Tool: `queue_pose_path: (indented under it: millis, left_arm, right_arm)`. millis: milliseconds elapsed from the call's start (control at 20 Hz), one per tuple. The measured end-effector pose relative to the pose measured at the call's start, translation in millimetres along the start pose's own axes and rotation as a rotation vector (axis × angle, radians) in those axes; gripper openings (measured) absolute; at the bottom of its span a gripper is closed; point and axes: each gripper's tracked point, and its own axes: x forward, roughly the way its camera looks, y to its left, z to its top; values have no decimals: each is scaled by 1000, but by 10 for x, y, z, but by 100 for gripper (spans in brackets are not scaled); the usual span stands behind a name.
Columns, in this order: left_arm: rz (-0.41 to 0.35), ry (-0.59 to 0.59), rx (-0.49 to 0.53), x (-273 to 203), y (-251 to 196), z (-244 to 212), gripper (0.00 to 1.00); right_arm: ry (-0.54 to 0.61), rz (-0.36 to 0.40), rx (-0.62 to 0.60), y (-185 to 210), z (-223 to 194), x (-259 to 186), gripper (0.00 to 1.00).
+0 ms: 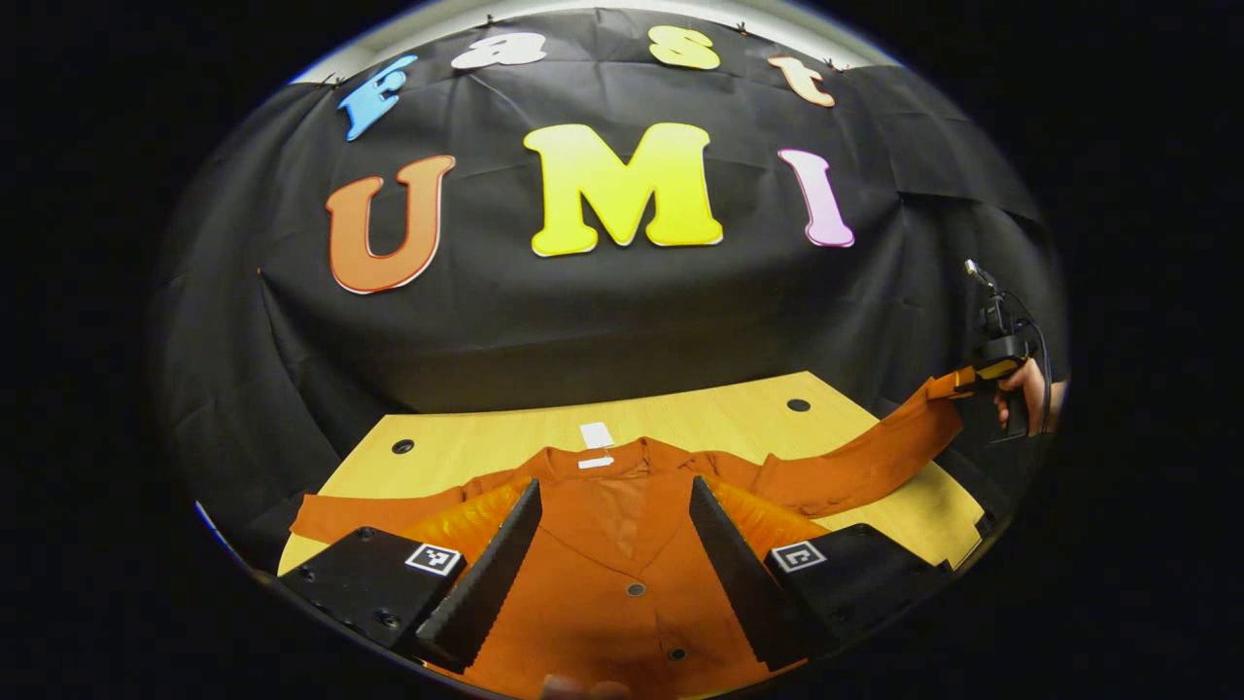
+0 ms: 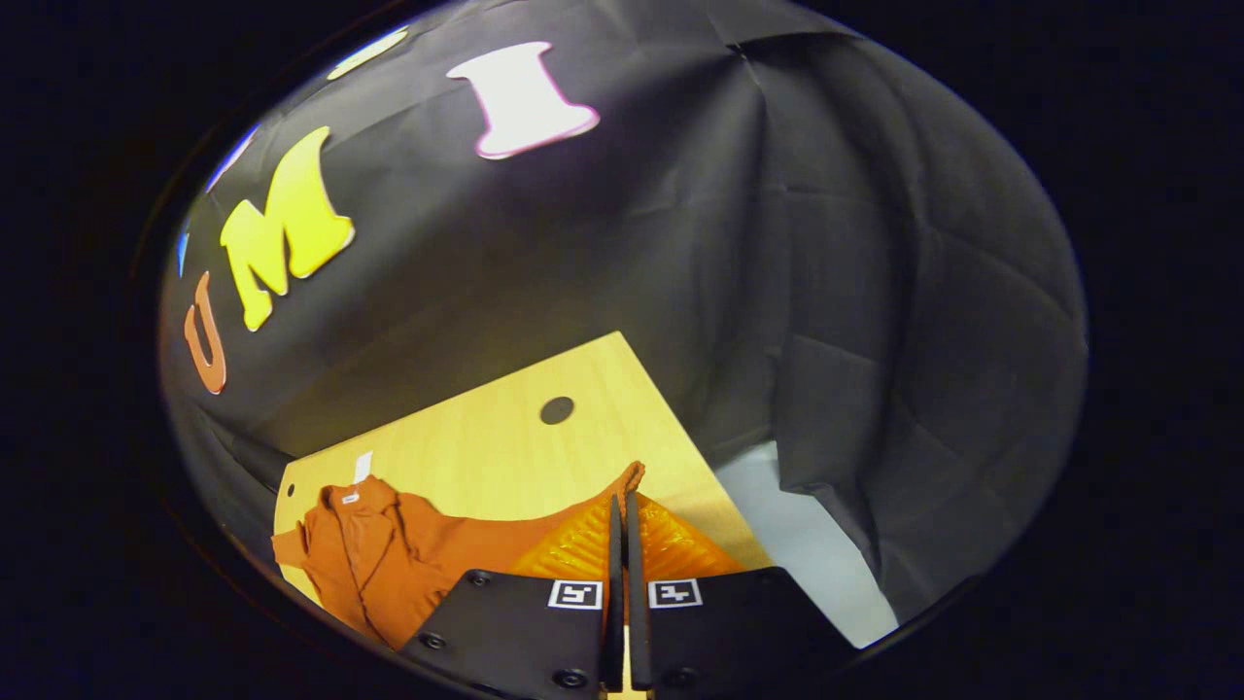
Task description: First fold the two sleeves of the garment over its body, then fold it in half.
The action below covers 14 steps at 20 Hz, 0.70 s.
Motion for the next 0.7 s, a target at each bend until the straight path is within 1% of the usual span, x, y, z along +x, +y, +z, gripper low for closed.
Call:
queue_pose_path:
  millis: [150,250,300,350,400,450,550,700]
  left_arm:
    - [-2,-71,14,-90,328,76,99]
    - [0,-98,6,-142,532,69,99]
    - [1,-109,-13,-194,666,65,99]
    - [2,-116,-31,-228,770,51,99]
    - [8,-118,-52,-259,914,18,99]
    - [13,-115,-66,-291,1021,-18,99]
    - [51,-113,-101,-361,1334,-72,100]
    - [111,-109,-139,-506,1704,-174,100]
  right_arm:
    - [-31,25,-19,743,145,-388,3]
    - [-50,52,-19,1205,255,-570,2]
    - [-66,73,-40,1572,323,-679,2]
    - [-74,91,-59,1822,344,-731,2]
    - [-73,120,-88,2185,352,-794,2]
    - [-70,145,-110,2460,334,-834,2]
    - [-51,208,-158,3083,192,-883,2]
    - [-11,276,-217,3783,-78,-869,2]
